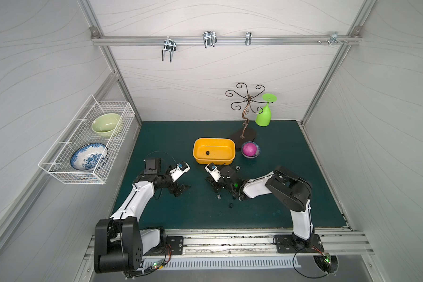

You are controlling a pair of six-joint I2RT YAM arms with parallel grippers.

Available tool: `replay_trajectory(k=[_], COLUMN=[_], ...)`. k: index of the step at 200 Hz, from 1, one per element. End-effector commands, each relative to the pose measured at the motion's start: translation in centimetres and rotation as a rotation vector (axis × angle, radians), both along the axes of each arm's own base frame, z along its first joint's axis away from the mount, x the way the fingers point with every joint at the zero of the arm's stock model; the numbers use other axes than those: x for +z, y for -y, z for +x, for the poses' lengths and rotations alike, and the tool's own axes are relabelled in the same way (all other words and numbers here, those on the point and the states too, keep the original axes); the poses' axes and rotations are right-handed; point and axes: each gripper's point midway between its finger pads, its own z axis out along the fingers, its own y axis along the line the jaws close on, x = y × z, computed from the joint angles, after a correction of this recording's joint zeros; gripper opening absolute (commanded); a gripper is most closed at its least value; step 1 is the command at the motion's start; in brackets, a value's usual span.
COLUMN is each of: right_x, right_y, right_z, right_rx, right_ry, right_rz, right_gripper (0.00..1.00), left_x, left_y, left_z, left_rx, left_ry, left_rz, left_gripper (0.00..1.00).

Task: Put the nuts on the desktop into the storage box
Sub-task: Pick up the nut from the center of the board, then place the nut in the storage box.

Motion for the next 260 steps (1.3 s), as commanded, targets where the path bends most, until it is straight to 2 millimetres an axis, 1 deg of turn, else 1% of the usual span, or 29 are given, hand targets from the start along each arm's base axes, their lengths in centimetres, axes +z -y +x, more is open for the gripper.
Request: replay_trajectory(k=[1,9,24,32,67,95,134,149,160,183,216,240,260], right_x=[3.5,3.9,5.4,6.2,9.4,11.3,14.6,15.6,16.1,16.2,15.2,13.5,11.7], right_y=[-0.4,-0.2,0.1,0.4,1.5,2.3,3.8,4.4,4.9,5.8,6.8,7.5,8.0], right_z=[-1.0,-1.0,-0.8,-0.4,1.0,2.1,4.0,4.8,5.8,8.0,11.3,13.6,15.0], right_rx=[0.069,0.071,0.073,0.062,0.05,0.053,0.039,0.031,0.015,-0.017,-0.069,-0.112,-0.137], right_ry=[0.017,0.01,0.017,0.014,0.017,0.021,0.05,0.053,0.051,0.035,0.01,-0.028,-0.055], right_rz=[0.037,0.027,0.048,0.058,0.059,0.064,0.079,0.088,0.093,0.084,0.045,0.016,-0.023], right_gripper=[0.2,0.2,0.2,0.21,0.21,0.21,0.21,0.21,0.21,0.21,0.21,0.21,0.21], left_x=[1.1,1.1,1.2,1.6,5.1,8.1,11.2,12.1,12.7,12.9,12.7,12.1,10.7], left_y=[1.2,1.6,2.1,2.4,3.5,4.5,5.4,6.0,6.6,8.0,9.4,10.0,10.4], left_z=[-0.2,-0.3,-0.4,-0.3,0.5,1.8,4.5,5.4,5.9,7.0,9.6,11.6,12.6], left_rx=[-0.07,-0.086,-0.105,-0.112,-0.129,-0.155,-0.173,-0.183,-0.2,-0.237,-0.232,-0.204,-0.198], left_ry=[0.011,0.006,-0.003,-0.004,0.019,0.041,0.06,0.069,0.075,0.076,0.065,0.057,0.03], left_rz=[-0.011,-0.001,0.019,0.017,-0.068,-0.132,-0.146,-0.149,-0.143,-0.129,-0.123,-0.134,-0.112], left_gripper=[0.99,0.99,0.99,0.99,0.98,0.99,0.99,0.99,0.99,0.99,0.99,0.99,0.99])
